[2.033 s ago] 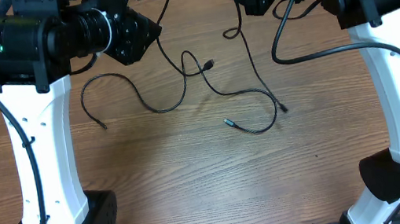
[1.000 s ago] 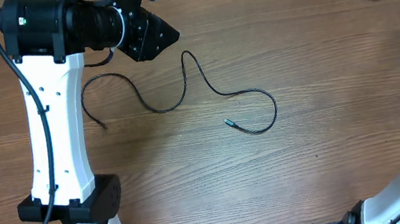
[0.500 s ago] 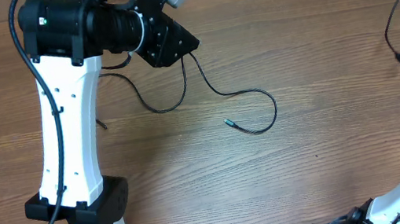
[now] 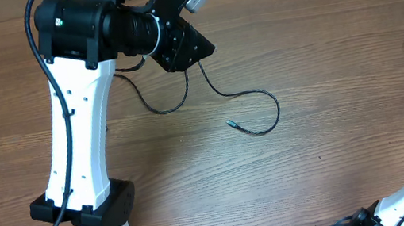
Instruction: Untangle cables
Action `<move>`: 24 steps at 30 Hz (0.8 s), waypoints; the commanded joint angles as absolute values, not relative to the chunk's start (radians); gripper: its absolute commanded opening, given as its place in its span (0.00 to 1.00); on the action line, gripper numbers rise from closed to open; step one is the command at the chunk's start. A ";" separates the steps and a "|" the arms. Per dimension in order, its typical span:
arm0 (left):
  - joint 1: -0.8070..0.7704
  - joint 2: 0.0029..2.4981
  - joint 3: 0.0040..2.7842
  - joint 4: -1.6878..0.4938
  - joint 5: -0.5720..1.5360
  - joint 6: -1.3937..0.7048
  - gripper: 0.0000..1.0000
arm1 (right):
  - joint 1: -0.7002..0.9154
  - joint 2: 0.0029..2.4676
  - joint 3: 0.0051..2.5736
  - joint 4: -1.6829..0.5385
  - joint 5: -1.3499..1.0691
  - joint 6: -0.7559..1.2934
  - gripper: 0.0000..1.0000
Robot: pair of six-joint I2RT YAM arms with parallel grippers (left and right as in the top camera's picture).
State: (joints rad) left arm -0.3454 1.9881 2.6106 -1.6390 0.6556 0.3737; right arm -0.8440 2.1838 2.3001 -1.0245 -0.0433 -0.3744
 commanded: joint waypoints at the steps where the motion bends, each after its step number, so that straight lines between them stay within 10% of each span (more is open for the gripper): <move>1: -0.360 1.988 2.626 -1.642 0.674 0.369 0.45 | -0.862 2.180 2.310 -1.005 0.187 -0.175 0.04; 6: -0.373 1.988 2.626 -1.643 0.674 0.369 0.45 | -0.863 2.193 2.310 -1.005 0.376 -0.028 0.08; 8: -0.377 1.988 2.626 -1.645 0.674 0.369 0.45 | -0.863 2.204 2.310 -1.004 0.390 -0.012 0.87; 9: -0.379 1.988 2.626 -1.647 0.673 0.370 0.45 | -0.863 2.209 2.310 -1.007 0.375 -0.011 0.99; 24: -0.381 1.973 2.627 -1.671 0.683 0.379 0.36 | -0.760 2.215 2.310 -1.136 -0.456 -0.371 0.93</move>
State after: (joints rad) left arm -0.3737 1.9881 2.6106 -1.6650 0.6594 0.3740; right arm -0.8146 2.2032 2.3001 -1.1194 -0.1806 -0.2317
